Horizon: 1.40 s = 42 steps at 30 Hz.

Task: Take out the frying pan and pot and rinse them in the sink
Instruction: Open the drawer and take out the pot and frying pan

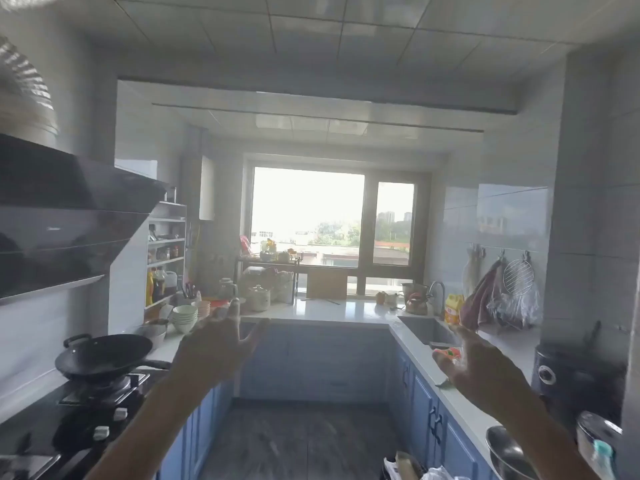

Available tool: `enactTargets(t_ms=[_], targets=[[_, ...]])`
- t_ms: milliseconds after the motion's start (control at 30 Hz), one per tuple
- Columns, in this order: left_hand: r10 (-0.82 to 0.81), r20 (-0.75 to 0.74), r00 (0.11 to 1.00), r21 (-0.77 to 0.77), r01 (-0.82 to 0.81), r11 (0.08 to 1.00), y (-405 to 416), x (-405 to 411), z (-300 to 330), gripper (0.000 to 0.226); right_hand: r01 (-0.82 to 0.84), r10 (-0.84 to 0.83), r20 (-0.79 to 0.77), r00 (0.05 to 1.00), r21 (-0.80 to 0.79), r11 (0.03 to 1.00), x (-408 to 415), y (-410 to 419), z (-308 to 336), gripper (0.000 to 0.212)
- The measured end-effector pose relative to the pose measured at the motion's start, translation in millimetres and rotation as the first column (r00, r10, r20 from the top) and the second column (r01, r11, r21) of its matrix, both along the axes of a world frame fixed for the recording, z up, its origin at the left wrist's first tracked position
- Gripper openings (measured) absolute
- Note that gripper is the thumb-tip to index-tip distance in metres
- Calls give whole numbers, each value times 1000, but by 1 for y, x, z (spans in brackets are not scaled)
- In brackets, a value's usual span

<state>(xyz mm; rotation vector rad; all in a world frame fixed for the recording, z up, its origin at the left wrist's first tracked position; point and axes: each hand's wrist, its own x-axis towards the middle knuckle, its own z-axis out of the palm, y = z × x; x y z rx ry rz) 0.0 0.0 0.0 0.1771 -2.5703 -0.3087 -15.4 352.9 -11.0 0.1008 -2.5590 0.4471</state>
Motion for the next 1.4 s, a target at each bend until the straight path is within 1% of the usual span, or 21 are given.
enactTargets(t_ms=[133, 233, 367, 500, 633, 800, 967, 1100, 1233, 1400], targets=[[-3, 19, 1000, -37, 4, 999, 3, -65, -14, 79, -20, 20, -1, 1000, -32, 999, -64, 4, -9, 63], [2, 24, 1000, -61, -1, 998, 13, -132, -22, 80, -22, 22, 0, 1000, -64, 998, -134, 19, -21, 66], [11, 65, 998, 48, -15, 999, 34, -236, -12, 77, -67, 69, 16, 997, -112, 991, -244, 44, -17, 72], [2, 16, 1000, 13, -2, 1000, 60, -347, 3, 76, -84, 87, 18, 996, -145, 986, -355, 73, -5, 72], [-17, 53, 998, 39, 15, 999, 82, -454, -1, 76, -65, 70, 24, 997, -168, 984, -458, 87, -7, 66], [-54, 39, 998, 36, 53, 998, 84, -594, -22, 76, -72, 86, 76, 993, -177, 982, -583, 81, -33, 62], [-70, 66, 995, 52, 67, 996, 50, -747, -53, 76, -59, 70, 65, 995, -151, 987, -723, 57, -44, 58], [-78, 80, 994, 25, 76, 997, 17, -874, -49, 69, -34, 49, 84, 995, -166, 985, -851, 28, -30, 55], [-112, 82, 990, 39, 109, 993, 2, -996, -40, 70, -24, 43, 111, 993, -168, 985, -968, 8, -28, 54], [-243, 83, 966, 31, 241, 970, 16, -1135, -64, 66, 11, 23, 178, 984, -187, 982, -1098, 13, -64, 54]])
